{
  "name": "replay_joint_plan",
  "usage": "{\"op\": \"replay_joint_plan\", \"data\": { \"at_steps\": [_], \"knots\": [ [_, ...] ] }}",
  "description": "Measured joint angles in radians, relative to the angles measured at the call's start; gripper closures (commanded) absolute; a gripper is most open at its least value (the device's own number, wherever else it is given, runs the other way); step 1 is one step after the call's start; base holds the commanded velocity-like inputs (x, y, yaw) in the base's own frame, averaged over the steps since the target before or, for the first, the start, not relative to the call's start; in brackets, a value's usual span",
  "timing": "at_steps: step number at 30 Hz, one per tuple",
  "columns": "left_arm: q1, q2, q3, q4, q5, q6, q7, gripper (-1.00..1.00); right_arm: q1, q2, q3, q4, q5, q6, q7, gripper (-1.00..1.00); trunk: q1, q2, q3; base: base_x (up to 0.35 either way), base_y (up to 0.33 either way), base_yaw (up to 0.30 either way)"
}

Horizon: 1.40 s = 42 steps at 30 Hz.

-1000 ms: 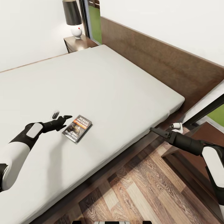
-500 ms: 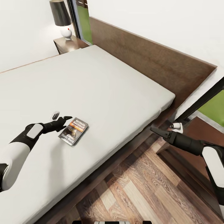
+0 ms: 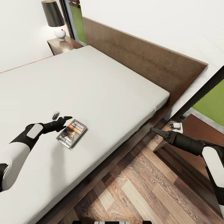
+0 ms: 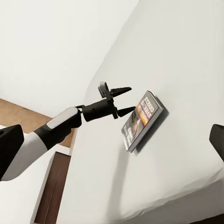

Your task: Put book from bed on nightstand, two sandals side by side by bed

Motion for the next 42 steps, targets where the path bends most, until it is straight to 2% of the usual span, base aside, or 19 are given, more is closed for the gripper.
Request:
{"op": "replay_joint_plan", "data": {
  "at_steps": [20,42],
  "knots": [
    [0.021,-0.001,0.0,-0.011,0.002,-0.024,0.0,-1.0,0.0,0.001,0.0,0.0,0.0,0.0,-0.001,-1.0,0.0,0.0,0.0,-0.036,-0.022,-0.003],
    [0.02,-0.008,0.001,-0.026,0.007,-0.015,-0.003,-1.0,0.0,0.001,0.001,0.0,0.0,0.0,-0.001,-1.0,0.0,0.0,0.0,-0.058,-0.035,0.0]
  ]
}}
